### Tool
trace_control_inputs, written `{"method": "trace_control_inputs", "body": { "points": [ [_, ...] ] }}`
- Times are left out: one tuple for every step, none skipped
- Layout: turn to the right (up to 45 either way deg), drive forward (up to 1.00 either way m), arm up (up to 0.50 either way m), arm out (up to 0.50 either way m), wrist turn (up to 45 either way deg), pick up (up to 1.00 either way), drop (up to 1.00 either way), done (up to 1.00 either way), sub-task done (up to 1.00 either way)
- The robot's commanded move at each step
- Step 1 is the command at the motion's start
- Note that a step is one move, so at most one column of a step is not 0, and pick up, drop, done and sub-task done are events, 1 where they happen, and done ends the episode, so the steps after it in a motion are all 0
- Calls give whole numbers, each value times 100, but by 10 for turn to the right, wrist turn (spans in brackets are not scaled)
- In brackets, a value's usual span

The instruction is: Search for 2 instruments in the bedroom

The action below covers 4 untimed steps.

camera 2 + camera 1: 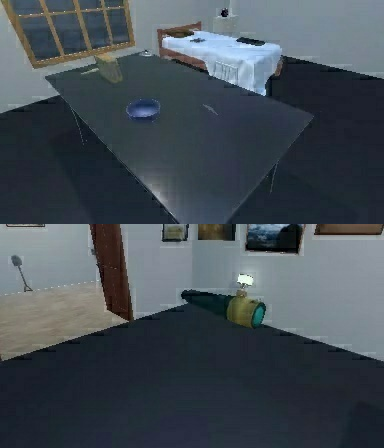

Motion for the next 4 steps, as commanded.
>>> {"method": "trace_control_inputs", "body": {
  "points": [
    [270, 0, 0, 0, 0, 0, 0, 0, 0],
    [0, 100, 0, 0, 0, 0, 0, 0, 0],
    [0, 100, 0, 0, 0, 0, 0, 0, 0],
    [60, 0, 0, 0, 0, 0, 0, 0, 0]
  ]
}}
